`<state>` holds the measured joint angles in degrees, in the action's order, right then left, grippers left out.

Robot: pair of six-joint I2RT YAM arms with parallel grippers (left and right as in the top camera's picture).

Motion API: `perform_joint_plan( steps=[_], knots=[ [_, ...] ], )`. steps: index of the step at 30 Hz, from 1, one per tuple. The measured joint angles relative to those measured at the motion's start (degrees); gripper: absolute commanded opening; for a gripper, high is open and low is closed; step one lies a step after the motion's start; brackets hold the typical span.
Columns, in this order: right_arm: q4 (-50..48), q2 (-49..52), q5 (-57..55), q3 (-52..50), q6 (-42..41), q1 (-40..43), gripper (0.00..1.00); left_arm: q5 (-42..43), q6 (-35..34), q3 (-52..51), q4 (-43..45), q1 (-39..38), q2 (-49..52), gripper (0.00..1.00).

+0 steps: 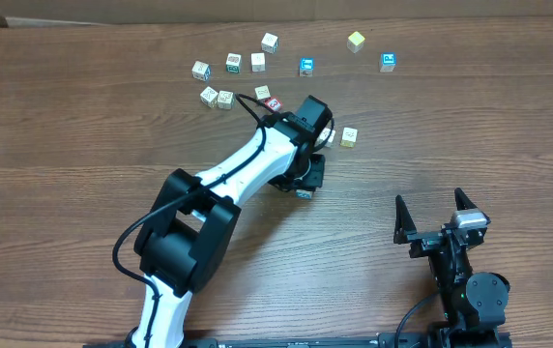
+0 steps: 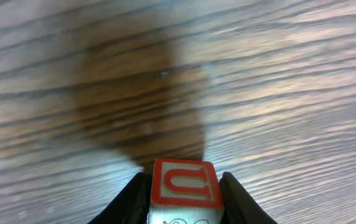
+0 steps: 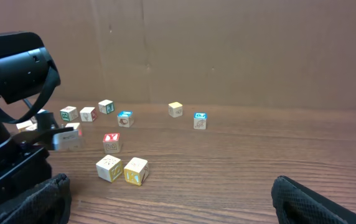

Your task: Form a tower

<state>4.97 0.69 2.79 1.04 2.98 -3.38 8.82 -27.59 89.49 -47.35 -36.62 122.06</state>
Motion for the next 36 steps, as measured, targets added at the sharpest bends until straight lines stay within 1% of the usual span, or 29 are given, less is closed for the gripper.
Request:
perform_joint_plan(
  steps=[3,7,8,11,12,13,14,15,17,18,22,27,32,34,35,36],
  knots=[
    [0.0,0.0,0.0,0.0,0.0,0.0,1.0,-0.02,-0.55,0.0,1.16,-1.03,0.0,0.23],
    [0.0,0.0,0.0,0.0,-0.02,0.0,1.0,-1.01,-3.04,0.0,1.27,-2.14,0.0,0.22],
    [0.02,0.0,0.0,0.0,0.0,0.0,1.0,-1.46,-4.0,0.0,1.55,-2.4,0.0,0.25],
    [-0.02,0.0,0.0,0.0,-0.02,0.0,1.0,-2.03,-6.36,0.0,2.03,-2.78,0.0,0.39],
    [0.0,0.0,-0.02,0.0,0.0,0.0,1.0,-2.01,-7.06,0.0,2.03,-2.8,0.0,0.45],
    [0.02,0.0,0.0,0.0,-0.02,0.0,1.0,-1.97,-7.43,0.0,2.03,-2.8,0.0,0.47],
    [0.02,0.0,-0.02,0.0,0.0,0.0,1.0,-1.95,-7.98,0.0,2.05,-2.8,0.0,0.46],
    [-0.02,0.0,0.0,0.0,-0.02,0.0,1.0,-1.95,-8.44,0.0,2.12,-2.8,0.0,0.43],
    [0.0,0.0,0.0,0.0,0.0,0.0,1.0,-1.92,-9.01,0.0,2.16,-2.8,0.0,0.33],
    [0.02,0.0,0.0,0.0,-0.02,0.0,1.0,-1.92,-8.94,0.0,2.16,-2.8,0.0,0.3],
    [0.04,0.0,0.0,0.0,0.0,0.0,1.0,-1.95,-9.53,0.0,1.73,-2.97,0.0,0.25],
    [0.02,0.0,-0.02,0.0,-0.02,0.0,1.0,-1.97,-9.79,0.0,1.68,-3.1,0.0,0.24],
    [0.0,0.0,0.0,0.0,-0.02,0.0,1.0,-1.99,-11.82,0.0,1.73,-3.1,0.0,0.27],
    [0.02,0.0,-0.02,0.0,-0.02,0.0,1.0,-1.97,-13.27,0.0,1.73,-3.1,0.0,0.31],
    [0.0,0.0,-0.02,0.0,-0.02,0.0,1.0,-1.92,-14.25,0.0,1.75,-3.1,0.0,0.36],
    [0.02,0.0,-0.02,0.0,0.0,0.0,1.0,-1.68,-14.8,0.0,1.73,-3.13,0.0,0.38]
  ],
)
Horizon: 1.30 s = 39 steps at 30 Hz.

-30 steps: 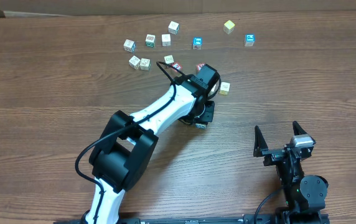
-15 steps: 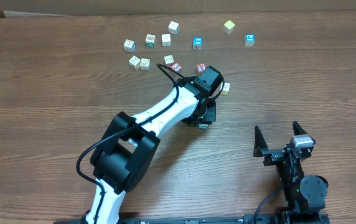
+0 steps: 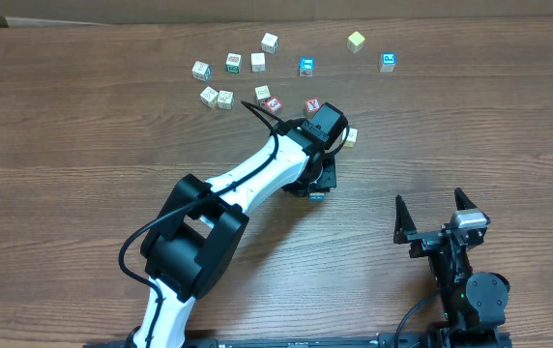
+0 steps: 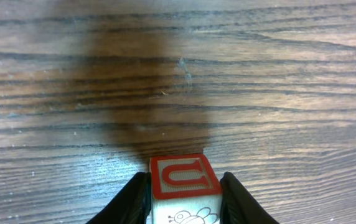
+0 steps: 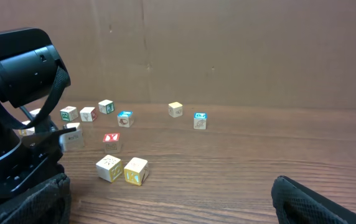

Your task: Form a tower

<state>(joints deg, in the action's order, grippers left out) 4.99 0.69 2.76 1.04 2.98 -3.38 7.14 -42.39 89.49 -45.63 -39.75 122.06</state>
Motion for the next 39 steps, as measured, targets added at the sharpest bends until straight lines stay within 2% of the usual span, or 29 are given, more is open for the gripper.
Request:
perform_joint_plan(
  steps=[6,7,9,10,14,19,21,23,28,31,33,39],
  knots=[
    [0.0,0.0,0.02,0.0,0.0,0.0,1.0,1.44,-1.68,0.0,-0.17,-0.04,0.0,0.41],
    [0.0,0.0,0.02,0.0,0.0,0.0,1.0,1.51,-1.86,0.0,-0.17,-0.04,0.0,0.4],
    [-0.02,0.0,0.02,0.0,0.0,0.0,1.0,1.73,-2.23,0.0,-0.17,-0.04,0.0,0.26],
    [0.0,0.0,0.0,0.0,0.0,0.0,1.0,1.88,-2.25,0.0,-0.2,-0.04,0.0,0.23],
    [0.0,0.0,0.02,0.0,0.0,0.0,1.0,2.36,-2.64,0.0,-0.13,-0.04,0.0,0.24],
    [0.0,0.0,0.02,0.0,0.0,0.0,1.0,2.56,-2.82,0.0,-0.11,-0.04,0.0,0.42],
    [0.0,0.0,0.02,0.0,-0.02,0.0,1.0,2.75,-2.91,0.0,-0.15,-0.04,0.0,0.56],
    [-0.02,0.0,0.02,0.0,0.0,0.0,1.0,2.8,-2.64,0.0,-0.15,-0.04,0.0,0.66],
    [0.0,0.0,0.02,0.0,0.0,0.0,1.0,2.82,-1.14,0.02,-0.2,-0.04,0.0,0.85],
    [-0.02,0.0,0.02,0.0,0.0,0.0,1.0,2.71,1.46,1.92,-2.27,0.04,0.02,0.84],
    [-0.02,0.0,0.02,0.0,-0.02,0.0,1.0,2.1,3.67,5.55,-4.9,0.28,0.24,0.8],
    [0.0,0.0,0.0,0.0,0.02,0.0,1.0,-3.43,13.55,26.47,-9.68,2.19,0.55,0.73]
  ],
)
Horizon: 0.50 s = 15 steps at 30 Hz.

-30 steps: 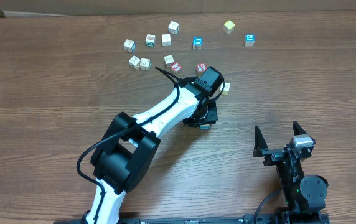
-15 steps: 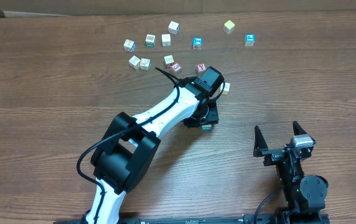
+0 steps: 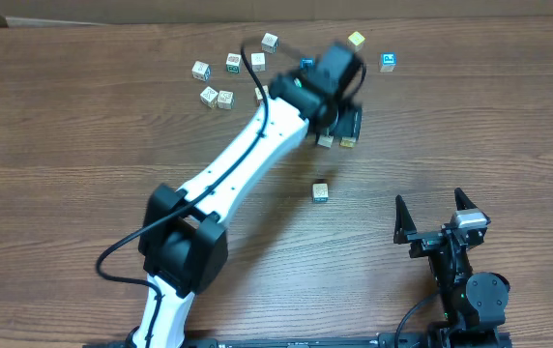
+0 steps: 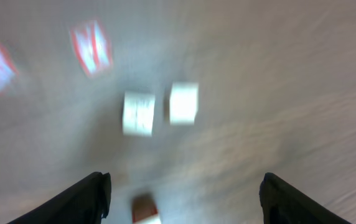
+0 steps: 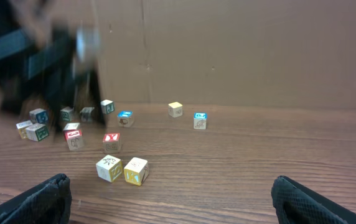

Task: Form a tower
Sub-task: 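Move the left gripper to the far cluster of blocks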

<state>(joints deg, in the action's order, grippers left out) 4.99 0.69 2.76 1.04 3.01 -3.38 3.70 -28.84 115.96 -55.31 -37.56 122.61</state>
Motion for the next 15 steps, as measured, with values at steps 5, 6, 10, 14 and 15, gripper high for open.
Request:
perform_joint_plan(
  steps=[5,6,10,14,15],
  knots=[
    [0.02,0.0,0.02,0.0,-0.04,0.0,1.0,-6.8,8.57,14.29,0.57,0.7,-0.02,0.73],
    [-0.02,0.0,0.0,0.0,-0.02,0.0,1.0,-8.17,9.94,16.31,1.46,0.7,-0.07,0.74],
    [0.0,0.0,0.02,0.0,-0.04,0.0,1.0,-13.16,13.62,18.82,6.56,0.94,-0.24,0.77],
    [0.0,0.0,0.02,0.0,-0.04,0.0,1.0,-17.97,15.23,18.6,9.03,2.12,-0.15,0.79],
    [0.0,0.0,0.02,0.0,-0.07,0.0,1.0,-19.04,15.28,18.6,9.31,3.32,0.02,0.82]
  ],
)
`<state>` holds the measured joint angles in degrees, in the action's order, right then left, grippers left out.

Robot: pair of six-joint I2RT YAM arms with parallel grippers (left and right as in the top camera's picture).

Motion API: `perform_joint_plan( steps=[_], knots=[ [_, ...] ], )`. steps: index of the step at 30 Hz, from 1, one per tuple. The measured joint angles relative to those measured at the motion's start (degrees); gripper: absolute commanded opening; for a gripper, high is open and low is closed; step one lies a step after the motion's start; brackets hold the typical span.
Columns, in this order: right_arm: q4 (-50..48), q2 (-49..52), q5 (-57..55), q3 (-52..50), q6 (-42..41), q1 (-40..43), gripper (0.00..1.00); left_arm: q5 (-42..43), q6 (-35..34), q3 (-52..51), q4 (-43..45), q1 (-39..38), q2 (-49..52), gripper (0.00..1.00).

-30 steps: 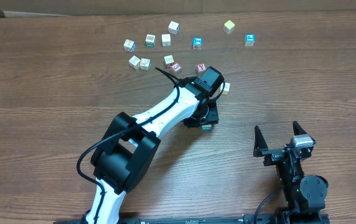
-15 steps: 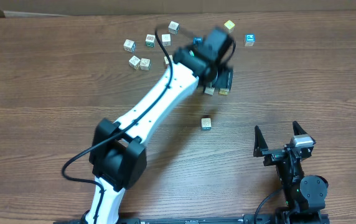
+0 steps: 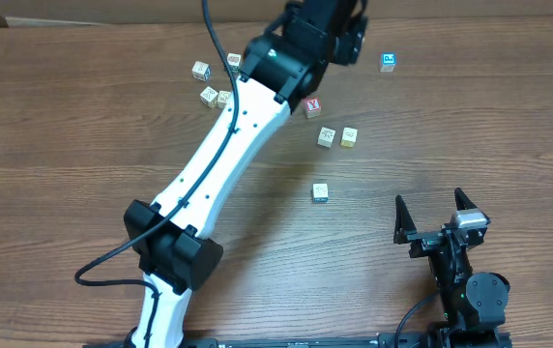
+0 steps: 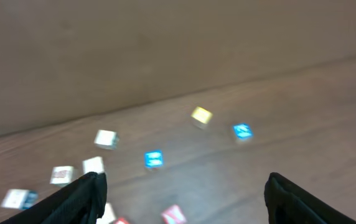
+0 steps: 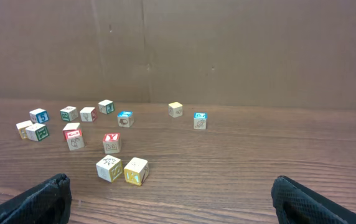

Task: Form a tower
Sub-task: 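Move the left gripper to the far cluster of blocks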

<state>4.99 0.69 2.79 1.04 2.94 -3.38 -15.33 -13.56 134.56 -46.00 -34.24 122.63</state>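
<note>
Several small lettered wooden cubes lie scattered across the far half of the table. One cube stands alone in the middle, nearest the front. A white cube and a yellow-faced cube sit side by side beyond it, also seen as white cube and yellow-faced cube. A red Y cube lies behind them. My left gripper hangs high over the far cubes, open and empty. My right gripper rests open at the front right, holding nothing.
A brown wall rises behind the table's far edge. A yellow cube and two blue cubes lie near that edge. The left arm stretches diagonally across the table's middle.
My left gripper, still open, has gone from above the pair of side-by-side cubes to higher and farther back over the far cubes. Its camera now faces the back wall. The right arm is unchanged.
My left gripper was shut on a red U cube low over the table's middle. Then it held that cube a little to the right, against the wood. Later it was open and away, with the cube standing alone. Now it hangs over the far cubes.
</note>
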Motion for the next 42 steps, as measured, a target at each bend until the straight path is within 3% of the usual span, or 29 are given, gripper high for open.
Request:
perform_joint_plan(
  steps=[2,4,9,17,30,42],
  knots=[
    [0.0,0.0,0.0,0.0,0.07,0.0,1.0,-0.57,-0.42,0.0,0.02,1.07,0.55,0.87],
    [0.0,0.0,0.0,0.0,0.02,0.0,1.0,-1.03,-1.57,0.0,-0.02,2.56,1.86,1.0],
    [-0.02,0.0,-0.02,0.0,0.04,0.0,1.0,-1.16,-2.99,0.0,-1.01,5.9,8.66,1.0],
    [0.0,0.0,0.0,0.0,0.04,0.0,1.0,-0.02,-2.8,-0.28,-1.97,7.28,17.77,0.85],
    [-0.02,0.0,-0.02,0.0,0.04,0.0,1.0,0.83,-2.8,-0.33,-2.47,7.23,22.86,0.82],
    [-0.04,0.0,0.0,0.0,0.04,0.0,1.0,4.0,-2.75,-0.33,-7.17,7.28,24.63,0.67]
  ],
)
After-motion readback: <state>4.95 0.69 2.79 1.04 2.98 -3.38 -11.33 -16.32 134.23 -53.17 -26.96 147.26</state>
